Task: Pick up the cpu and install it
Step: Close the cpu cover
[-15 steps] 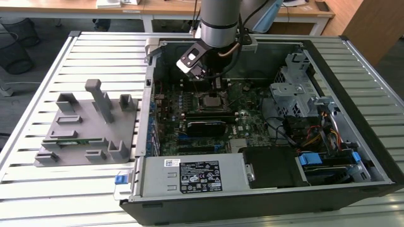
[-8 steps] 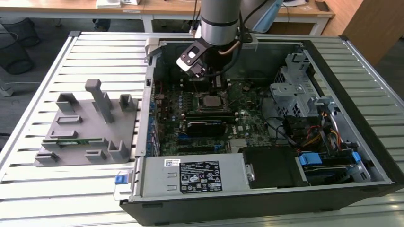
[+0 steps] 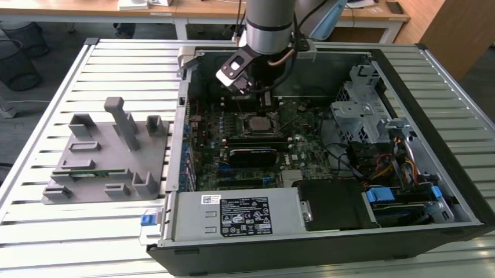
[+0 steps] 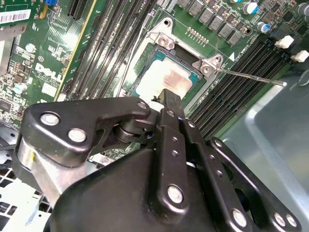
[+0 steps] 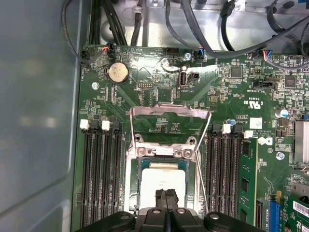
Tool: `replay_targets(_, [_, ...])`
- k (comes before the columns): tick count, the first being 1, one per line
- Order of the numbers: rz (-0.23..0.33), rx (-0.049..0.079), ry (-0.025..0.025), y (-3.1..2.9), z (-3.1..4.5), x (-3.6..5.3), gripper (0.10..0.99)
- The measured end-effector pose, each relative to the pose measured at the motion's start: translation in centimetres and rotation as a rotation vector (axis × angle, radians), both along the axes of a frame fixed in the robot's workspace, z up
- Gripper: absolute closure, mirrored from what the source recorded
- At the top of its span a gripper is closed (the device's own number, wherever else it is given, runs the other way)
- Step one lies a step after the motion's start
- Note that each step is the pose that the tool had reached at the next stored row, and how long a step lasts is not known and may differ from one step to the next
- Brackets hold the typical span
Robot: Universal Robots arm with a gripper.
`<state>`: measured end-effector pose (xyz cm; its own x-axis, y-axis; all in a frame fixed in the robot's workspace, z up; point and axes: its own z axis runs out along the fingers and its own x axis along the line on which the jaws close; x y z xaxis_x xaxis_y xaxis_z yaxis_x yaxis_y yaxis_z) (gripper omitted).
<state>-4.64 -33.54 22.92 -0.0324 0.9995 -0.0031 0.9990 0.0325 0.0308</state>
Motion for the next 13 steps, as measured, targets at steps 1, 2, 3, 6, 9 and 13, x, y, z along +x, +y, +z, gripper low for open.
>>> replay_targets(1, [0.0,0.0,0.0,0.0,0.05,0.0,0.98])
replay_targets(2, [0.0,0.0,0.0,0.0,0.12,0.0,0.98])
replay_targets(3, [0.0,0.0,0.0,0.0,0.2,0.0,0.98])
replay_targets(6, [0.0,0.0,-0.0001,0.0,0.49,0.0,0.98])
replay_targets(9, [0.0,0.0,-0.0001,0.01,0.85,0.0,0.98])
replay_targets(13, [0.0,0.0,-0.0001,0.01,1.75,0.0,0.98])
